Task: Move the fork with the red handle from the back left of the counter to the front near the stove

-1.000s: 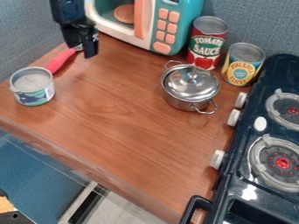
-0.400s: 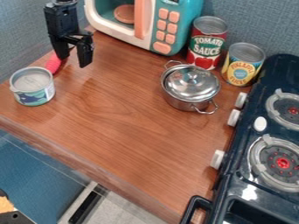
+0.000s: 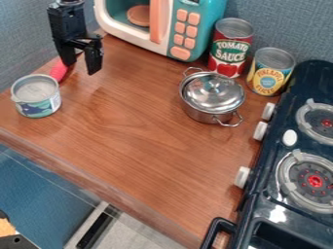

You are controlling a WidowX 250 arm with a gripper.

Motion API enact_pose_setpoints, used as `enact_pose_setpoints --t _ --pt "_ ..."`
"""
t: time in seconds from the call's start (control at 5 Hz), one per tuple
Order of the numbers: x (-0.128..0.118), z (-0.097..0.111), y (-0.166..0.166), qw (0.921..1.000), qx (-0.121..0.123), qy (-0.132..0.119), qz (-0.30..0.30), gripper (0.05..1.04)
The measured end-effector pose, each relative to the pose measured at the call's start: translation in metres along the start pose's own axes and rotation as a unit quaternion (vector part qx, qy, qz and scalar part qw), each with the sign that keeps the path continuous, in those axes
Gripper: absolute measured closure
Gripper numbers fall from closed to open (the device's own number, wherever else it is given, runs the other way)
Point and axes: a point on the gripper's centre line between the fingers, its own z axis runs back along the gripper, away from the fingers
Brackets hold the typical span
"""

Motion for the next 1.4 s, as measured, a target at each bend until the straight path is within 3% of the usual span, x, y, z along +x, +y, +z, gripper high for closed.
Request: enact_pose_setpoints --t 0.6,1.0,1.2,1.4 --pt "0.014 0.009 -0.016 0.9991 0.003 0.022 0.035 0.084" --pt "0.014 0.012 -0.024 0.9983 -0.017 0.017 0.053 0.084" --pt "0.016 -0.003 -0.028 0.9978 -0.021 -0.003 0.063 0.084" --pt "0.014 -0.011 -0.029 0.9972 -0.021 -0.004 0.072 0.122"
